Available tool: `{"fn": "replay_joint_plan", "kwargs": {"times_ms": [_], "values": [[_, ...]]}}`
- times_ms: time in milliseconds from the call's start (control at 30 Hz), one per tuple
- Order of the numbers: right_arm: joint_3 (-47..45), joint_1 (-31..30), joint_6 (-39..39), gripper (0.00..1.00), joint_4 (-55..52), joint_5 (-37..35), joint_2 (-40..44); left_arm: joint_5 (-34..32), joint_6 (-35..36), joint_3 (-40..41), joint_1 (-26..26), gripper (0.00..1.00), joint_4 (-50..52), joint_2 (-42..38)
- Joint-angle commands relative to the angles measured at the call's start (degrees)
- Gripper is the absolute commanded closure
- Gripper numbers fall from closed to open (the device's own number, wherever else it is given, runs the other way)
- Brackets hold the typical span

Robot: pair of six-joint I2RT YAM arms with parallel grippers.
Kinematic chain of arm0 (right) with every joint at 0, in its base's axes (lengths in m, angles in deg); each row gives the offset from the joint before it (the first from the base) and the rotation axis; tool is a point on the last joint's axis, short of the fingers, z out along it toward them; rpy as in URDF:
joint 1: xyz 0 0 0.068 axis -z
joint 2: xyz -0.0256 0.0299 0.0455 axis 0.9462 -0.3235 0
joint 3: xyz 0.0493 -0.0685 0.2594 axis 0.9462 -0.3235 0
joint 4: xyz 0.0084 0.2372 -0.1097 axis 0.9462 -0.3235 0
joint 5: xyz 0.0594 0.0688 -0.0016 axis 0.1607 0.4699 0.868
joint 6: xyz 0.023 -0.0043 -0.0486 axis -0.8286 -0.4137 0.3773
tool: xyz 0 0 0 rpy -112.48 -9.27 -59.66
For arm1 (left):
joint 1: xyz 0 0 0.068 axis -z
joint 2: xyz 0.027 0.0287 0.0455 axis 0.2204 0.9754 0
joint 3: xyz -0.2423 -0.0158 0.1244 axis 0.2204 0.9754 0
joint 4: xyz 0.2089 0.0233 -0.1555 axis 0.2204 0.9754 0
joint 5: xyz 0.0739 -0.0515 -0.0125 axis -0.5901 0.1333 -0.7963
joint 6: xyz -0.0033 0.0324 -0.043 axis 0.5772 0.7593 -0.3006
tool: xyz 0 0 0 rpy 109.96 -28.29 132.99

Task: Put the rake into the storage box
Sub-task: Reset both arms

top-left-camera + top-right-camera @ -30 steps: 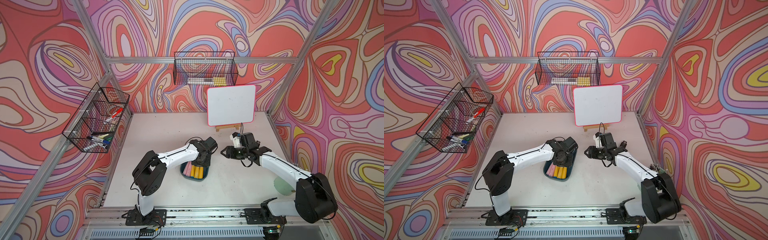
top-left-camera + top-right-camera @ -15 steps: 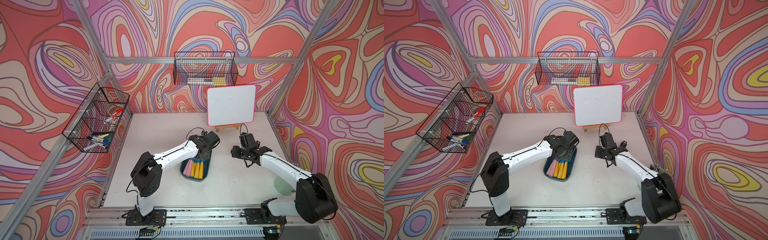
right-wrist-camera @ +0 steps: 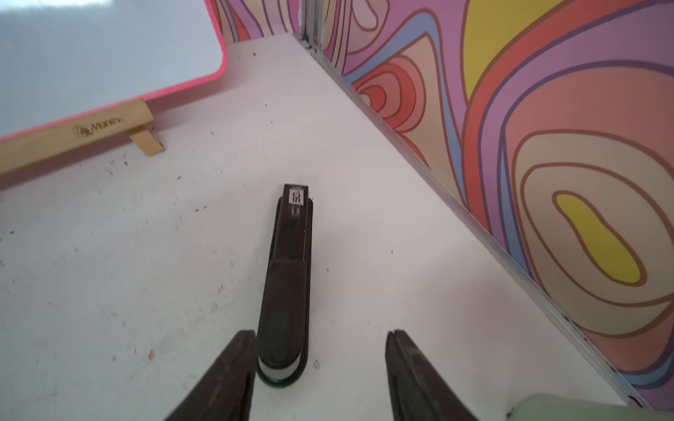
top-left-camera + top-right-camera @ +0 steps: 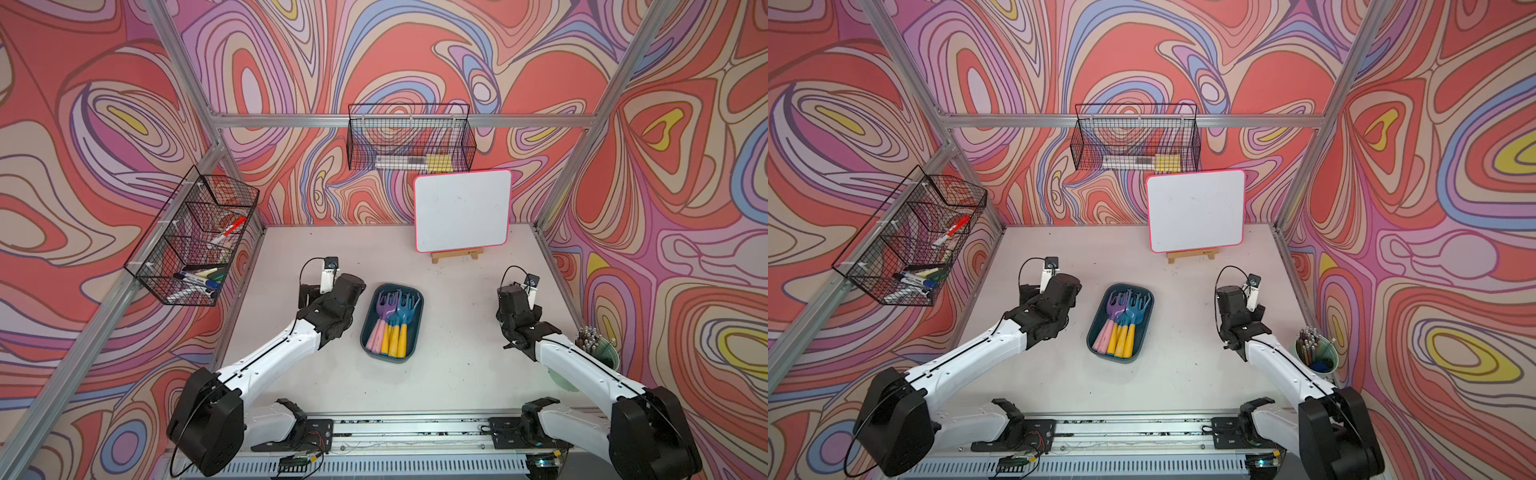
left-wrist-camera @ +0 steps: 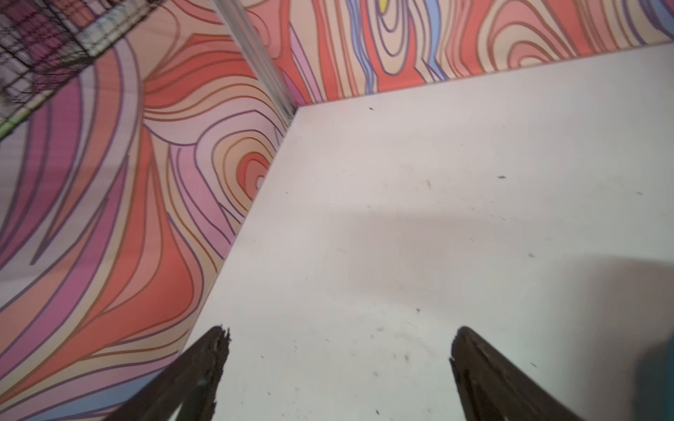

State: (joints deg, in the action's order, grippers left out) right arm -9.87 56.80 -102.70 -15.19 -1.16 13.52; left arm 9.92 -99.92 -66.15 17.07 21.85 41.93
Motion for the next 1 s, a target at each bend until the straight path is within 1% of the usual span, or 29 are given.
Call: {"fn": "replay_joint_plan", "kwargs": {"times_ms": [0, 100, 167, 233, 267, 300, 333, 367, 400, 433, 467, 500, 567, 600, 667, 700, 733, 767, 800, 833, 867, 900, 933, 967], "values": [[-2.74, 0.17, 3.33, 0.42, 12.45, -3.93, -3.06, -0.60, 14.28, 4.66, -2.21, 0.01, -21.76, 2.31], [-2.23, 0.17, 3.63, 0.41, 17.12, -5.50, -9.66, -1.09, 17.15, 3.32, -4.84, 0.01, -23.88, 7.86], [-0.03, 0.24, 5.40, 0.41, 18.71, -6.14, -13.40, -0.19, 18.85, 3.93, -7.20, 0.01, -28.48, 11.84], [0.93, 0.35, 9.83, 0.40, 24.41, -6.36, -17.01, 2.25, 18.83, 4.72, -10.51, 0.01, -32.29, 16.17], [1.34, 0.35, 12.27, 0.41, 27.59, -6.42, -18.71, 3.43, 17.65, 4.82, -12.54, 0.01, -32.68, 18.19], [1.52, 0.35, 14.18, 0.41, 30.46, -6.03, -20.10, 6.30, 16.50, 4.95, -14.26, 0.01, -32.72, 19.71], [1.62, 0.44, 16.82, 0.41, 33.69, -5.56, -21.60, 8.82, 17.50, 5.09, -16.02, 0.01, -33.76, 20.96], [1.38, 0.44, 18.68, 0.41, 37.19, -5.06, -22.52, 9.22, 17.26, 3.72, -16.58, 0.01, -31.24, 21.32], [0.83, 0.52, 20.05, 0.41, 40.24, -3.92, -23.03, 11.06, 18.04, 4.44, -17.46, 0.01, -33.80, 21.54], [0.13, 0.82, 21.46, 0.41, 43.47, -1.76, -23.50, 14.65, 18.24, 5.00, -18.55, 0.01, -35.22, 21.11], [-0.30, 1.11, 22.13, 0.41, 45.96, 0.04, -23.93, 18.54, 16.20, 3.94, -19.81, 0.01, -30.92, 20.37], [-0.53, 1.38, 22.24, 0.41, 47.30, 1.37, -24.15, 21.66, 15.45, 4.27, -20.89, 0.01, -31.44, 20.08], [-1.07, 2.17, 22.04, 0.41, 50.25, 4.67, -24.77, 27.92, 14.10, 7.86, -22.46, 0.01, -37.61, 19.00], [-1.17, 2.58, 22.20, 0.41, 51.16, 6.38, -25.07, 28.70, 14.27, 9.64, -23.04, 0.01, -42.36, 19.37], [-0.15, 2.99, 22.93, 0.41, 51.04, 7.45, -26.00, 29.19, 12.25, 10.72, -23.97, 0.01, -41.54, 17.71], [-0.43, 3.18, 23.19, 0.41, 52.06, 7.53, -26.49, 29.15, 12.65, 12.22, -24.08, 0.01, -45.74, 17.71], [-1.77, 3.78, 23.68, 0.41, 56.40, 8.49, -27.68, 29.74, 12.03, 15.23, -24.40, 0.01, -47.61, 16.85], [-3.63, 4.43, 24.15, 0.40, 62.50, 9.18, -29.43, 32.39, 11.15, 16.75, -25.58, 0.01, -48.66, 15.92], [-3.98, 4.68, 24.41, 0.39, 63.98, 9.31, -29.77, 35.52, 11.12, 18.29, -26.50, 0.01, -51.09, 15.65], [-3.50, 5.02, 23.15, 0.39, 60.48, 10.90, -28.81, 37.76, 11.17, 20.66, -26.83, 0.01, -55.04, 16.53], [-4.00, 5.81, 23.29, 0.39, 62.41, 12.42, -29.12, 37.37, 12.56, 23.57, -26.82, 0.01, -66.22, 19.74], [-4.13, 6.15, 22.95, 0.39, 62.03, 13.17, -28.96, 37.79, 12.25, 24.43, -26.84, 0.01, -66.77, 19.07], [-4.35, 6.62, 22.63, 0.39, 61.59, 14.78, -28.65, 38.51, 10.93, 23.55, -27.09, 0.01, -60.28, 16.39], [-5.13, 7.35, 22.53, 0.39, 63.33, 16.87, -28.70, 38.86, 10.97, 23.68, -27.57, 0.01, -62.35, 17.70]]}}
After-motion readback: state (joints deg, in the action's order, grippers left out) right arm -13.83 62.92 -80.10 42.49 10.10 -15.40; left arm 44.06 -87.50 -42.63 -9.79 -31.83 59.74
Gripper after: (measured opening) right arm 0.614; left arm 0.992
